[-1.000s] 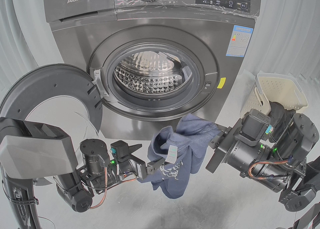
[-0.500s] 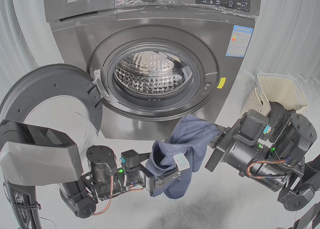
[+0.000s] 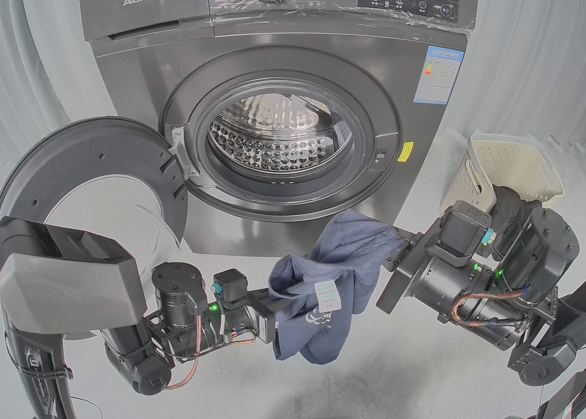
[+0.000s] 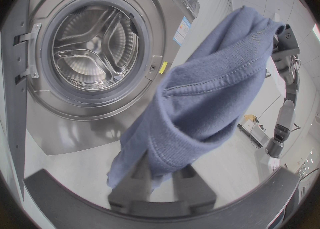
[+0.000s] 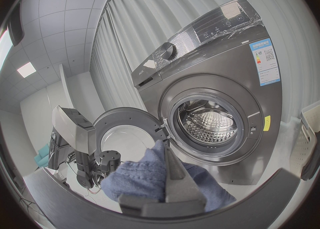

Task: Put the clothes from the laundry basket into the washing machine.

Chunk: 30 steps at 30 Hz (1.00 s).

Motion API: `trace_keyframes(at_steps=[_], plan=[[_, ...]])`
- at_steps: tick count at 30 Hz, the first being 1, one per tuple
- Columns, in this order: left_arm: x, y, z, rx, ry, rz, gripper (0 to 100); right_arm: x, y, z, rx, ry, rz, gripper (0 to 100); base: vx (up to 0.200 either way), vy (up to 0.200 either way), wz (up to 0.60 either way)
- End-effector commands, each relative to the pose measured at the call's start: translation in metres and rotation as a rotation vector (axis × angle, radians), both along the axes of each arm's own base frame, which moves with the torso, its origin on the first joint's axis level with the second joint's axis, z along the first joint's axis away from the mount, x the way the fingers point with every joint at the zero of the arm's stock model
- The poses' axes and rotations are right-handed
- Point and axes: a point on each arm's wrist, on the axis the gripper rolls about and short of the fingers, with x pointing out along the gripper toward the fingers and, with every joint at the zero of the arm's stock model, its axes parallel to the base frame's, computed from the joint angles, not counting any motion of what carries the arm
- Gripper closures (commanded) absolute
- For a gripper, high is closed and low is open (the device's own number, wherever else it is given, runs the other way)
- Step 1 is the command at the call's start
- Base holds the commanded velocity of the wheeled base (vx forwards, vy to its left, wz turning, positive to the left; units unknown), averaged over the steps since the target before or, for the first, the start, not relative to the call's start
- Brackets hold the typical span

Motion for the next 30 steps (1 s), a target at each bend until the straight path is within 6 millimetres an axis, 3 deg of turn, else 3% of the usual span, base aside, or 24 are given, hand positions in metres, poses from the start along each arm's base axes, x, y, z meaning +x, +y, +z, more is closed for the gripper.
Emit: trace_keyframes(at_steps=[1, 7, 10, 15, 26, 30], plan=[[0.008, 0.011, 0.007, -0.014, -0.025, 0.049, 100, 0.001, -0.002, 0.000, -0.002, 0.001, -0.009, 100, 0.000, 0.000, 0.00], [0.012, 0.037, 0.040, -0.066, -0.105, 0.127, 100, 0.006, -0.008, 0.000, -0.004, -0.004, -0.035, 100, 0.000, 0.000, 0.00], [-0.001, 0.054, 0.063, -0.092, -0.156, 0.160, 100, 0.012, -0.013, -0.001, -0.011, -0.004, -0.065, 100, 0.000, 0.000, 0.00], [-0.019, 0.064, 0.096, -0.151, -0.246, 0.186, 100, 0.024, -0.026, -0.006, -0.029, 0.016, -0.137, 100, 0.000, 0.000, 0.00], [-0.034, 0.078, 0.126, -0.214, -0.338, 0.200, 100, 0.019, -0.041, -0.021, -0.050, 0.053, -0.166, 100, 0.000, 0.000, 0.00], [-0.035, 0.079, 0.130, -0.241, -0.334, 0.204, 100, 0.024, -0.051, -0.019, -0.029, 0.029, -0.200, 100, 0.000, 0.000, 0.00]])
